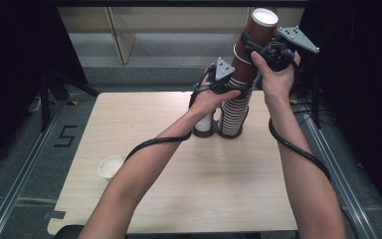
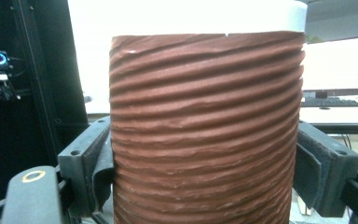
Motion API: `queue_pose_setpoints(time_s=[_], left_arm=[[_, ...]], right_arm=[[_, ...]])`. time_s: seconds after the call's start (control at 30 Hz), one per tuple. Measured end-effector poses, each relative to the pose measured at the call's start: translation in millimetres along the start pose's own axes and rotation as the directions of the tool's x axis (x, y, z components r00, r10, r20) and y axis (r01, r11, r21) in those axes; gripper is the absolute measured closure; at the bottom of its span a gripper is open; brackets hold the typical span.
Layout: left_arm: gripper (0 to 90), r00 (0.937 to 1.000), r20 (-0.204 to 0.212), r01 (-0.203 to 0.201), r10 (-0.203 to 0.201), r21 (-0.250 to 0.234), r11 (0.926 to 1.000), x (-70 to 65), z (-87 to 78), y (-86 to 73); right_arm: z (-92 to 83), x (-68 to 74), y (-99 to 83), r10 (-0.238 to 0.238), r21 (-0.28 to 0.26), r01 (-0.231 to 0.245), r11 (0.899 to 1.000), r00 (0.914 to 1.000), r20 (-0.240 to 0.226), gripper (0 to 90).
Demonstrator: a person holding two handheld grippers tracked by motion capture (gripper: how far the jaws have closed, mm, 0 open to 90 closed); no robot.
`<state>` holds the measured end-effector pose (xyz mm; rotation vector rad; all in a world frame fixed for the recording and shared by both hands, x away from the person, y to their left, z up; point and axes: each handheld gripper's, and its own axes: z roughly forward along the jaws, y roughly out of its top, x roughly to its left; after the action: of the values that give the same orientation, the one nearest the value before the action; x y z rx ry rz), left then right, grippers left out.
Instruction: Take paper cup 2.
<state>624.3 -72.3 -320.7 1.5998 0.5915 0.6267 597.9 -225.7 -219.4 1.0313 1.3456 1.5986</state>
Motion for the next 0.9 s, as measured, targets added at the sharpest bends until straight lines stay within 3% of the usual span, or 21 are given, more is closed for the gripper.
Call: queue_pose_setpoints(time_s=[0.27,0.5,0.63,0.9], left_arm=[[8.2,1.0000,0.001,-0.003,0.003,-0.001,1.0000,-0.1,-0.2,0.3],[8.3,1.0000,-0.002,0.000,0.000,-0.009,1.0000,-0.8,0.3,0.6],[8.3,0.9998,0.004,-0.019,0.019,0.011,0.9998,0.3,-0.5,0.8],[8.7,0.9999,0.007,-0.009,0.009,0.002,1.0000,-0.9,-0.9,1.1]], right_arm=[[-5.6,-0.9,8.9,0.011,-0.050,-0.012,0.999,0.9999,-0.012,18.8],[-14.1,-0.5,14.9,0.047,-0.095,-0.050,0.994,0.9984,-0.030,18.8],[-16.2,-0.1,20.2,0.049,-0.110,-0.052,0.993,0.9982,-0.035,18.8],[-21.7,4.7,25.9,0.040,-0.146,-0.047,0.988,0.9978,-0.053,18.8]])
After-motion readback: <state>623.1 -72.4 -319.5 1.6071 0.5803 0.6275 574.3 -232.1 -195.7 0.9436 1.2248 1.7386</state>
